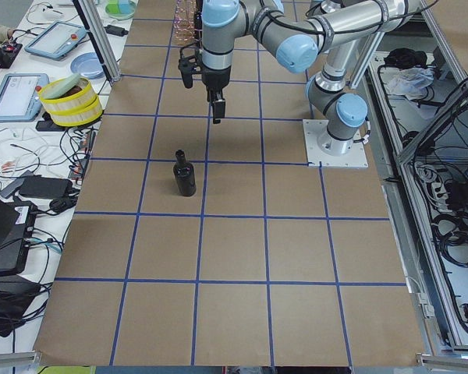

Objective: Place wine into wine basket
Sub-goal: 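Lower the left gripper over the neck of the lying dark bottle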

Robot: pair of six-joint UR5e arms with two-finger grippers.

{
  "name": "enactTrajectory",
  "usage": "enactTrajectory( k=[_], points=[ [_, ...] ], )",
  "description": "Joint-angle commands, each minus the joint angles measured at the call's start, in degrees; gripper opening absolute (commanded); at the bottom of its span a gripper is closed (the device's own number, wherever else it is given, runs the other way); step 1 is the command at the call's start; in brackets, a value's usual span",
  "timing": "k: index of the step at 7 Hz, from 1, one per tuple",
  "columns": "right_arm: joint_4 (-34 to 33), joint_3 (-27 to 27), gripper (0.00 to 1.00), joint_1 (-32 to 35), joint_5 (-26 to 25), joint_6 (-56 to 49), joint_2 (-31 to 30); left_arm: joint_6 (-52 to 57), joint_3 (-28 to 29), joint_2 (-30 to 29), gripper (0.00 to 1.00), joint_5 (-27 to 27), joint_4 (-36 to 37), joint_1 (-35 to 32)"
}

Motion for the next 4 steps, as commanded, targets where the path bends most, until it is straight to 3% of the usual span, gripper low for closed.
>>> enactTrajectory(
  k=[1, 4],
  points=[
    [0.0, 0.0, 1.00, 0.0, 0.0, 0.0, 0.0, 5.1, 0.0, -4.0, 1.00, -0.2, 8.8, 3.3],
    [0.0, 0.0, 1.00, 0.0, 0.0, 0.0, -0.1, 10.4, 0.3, -8.9, 1.00, -5.5, 9.9, 3.1]
  ],
)
